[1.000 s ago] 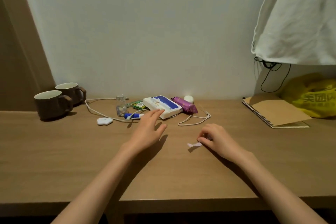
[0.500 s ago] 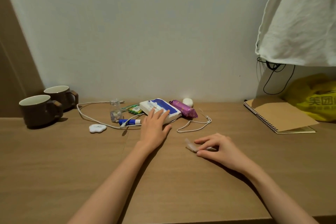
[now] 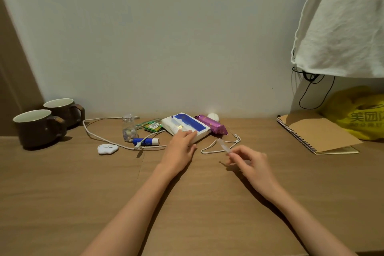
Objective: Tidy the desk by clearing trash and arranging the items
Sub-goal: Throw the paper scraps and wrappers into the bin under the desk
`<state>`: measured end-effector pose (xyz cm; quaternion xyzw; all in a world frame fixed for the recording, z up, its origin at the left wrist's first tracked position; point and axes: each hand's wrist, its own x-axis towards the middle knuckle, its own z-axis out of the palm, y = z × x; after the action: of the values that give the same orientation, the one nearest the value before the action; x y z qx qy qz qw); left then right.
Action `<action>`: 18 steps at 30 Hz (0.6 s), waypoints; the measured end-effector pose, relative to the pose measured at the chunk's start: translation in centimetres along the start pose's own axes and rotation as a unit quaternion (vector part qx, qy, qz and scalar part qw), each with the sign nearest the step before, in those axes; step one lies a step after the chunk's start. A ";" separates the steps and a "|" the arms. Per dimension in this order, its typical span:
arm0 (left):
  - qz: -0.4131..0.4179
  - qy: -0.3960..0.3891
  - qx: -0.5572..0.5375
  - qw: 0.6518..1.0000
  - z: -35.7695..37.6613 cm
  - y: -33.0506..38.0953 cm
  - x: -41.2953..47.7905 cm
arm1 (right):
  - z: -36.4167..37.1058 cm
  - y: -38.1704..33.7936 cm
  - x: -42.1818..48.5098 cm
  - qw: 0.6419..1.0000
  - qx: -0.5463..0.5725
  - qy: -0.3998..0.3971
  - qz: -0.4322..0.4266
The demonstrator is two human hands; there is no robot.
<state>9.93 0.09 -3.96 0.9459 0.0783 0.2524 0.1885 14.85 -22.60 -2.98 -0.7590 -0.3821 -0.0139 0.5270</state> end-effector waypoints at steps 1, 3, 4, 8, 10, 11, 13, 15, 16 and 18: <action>0.007 -0.014 -0.002 1.000 0.0 0.4 0.0 | 0.0 0.0 0.1 1.000 0.016 0.016 0.004; 0.014 -0.043 0.009 0.999 0.1 1.1 -0.1 | -0.1 0.2 0.2 0.999 0.030 0.040 0.012; 0.015 -0.058 0.019 0.998 0.2 1.3 -0.2 | -0.1 0.3 0.2 0.998 0.027 0.048 0.015; 0.022 -0.094 0.011 0.995 -0.1 1.5 -0.5 | -0.2 0.1 0.1 0.997 0.001 0.069 0.016; 0.009 -0.101 -0.045 0.994 -0.7 1.2 -0.8 | -0.2 0.0 0.0 0.997 -0.002 0.075 0.016; -0.006 -0.095 -0.074 0.993 -1.1 1.0 -1.0 | -0.1 -0.1 0.0 0.997 -0.001 0.076 0.017; -0.043 -0.061 -0.124 0.989 -2.2 0.6 -1.6 | 0.0 -0.4 -0.1 0.997 -0.003 0.075 0.013; -0.069 -0.026 -0.173 0.982 -3.7 0.7 -2.4 | 0.4 -0.9 -0.1 0.997 -0.015 0.073 0.005; -0.077 -0.016 -0.204 0.976 -4.6 0.9 -2.9 | 0.8 -1.3 0.0 0.997 -0.025 0.071 0.000; -0.093 -0.024 -0.268 0.959 -6.4 1.5 -4.1 | 1.7 -2.4 0.2 0.998 -0.034 0.055 -0.010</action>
<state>3.27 -0.23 -0.08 0.8551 0.0906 0.2228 0.4594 12.84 -20.74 -1.76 -0.7707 -0.3593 -0.0738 0.5210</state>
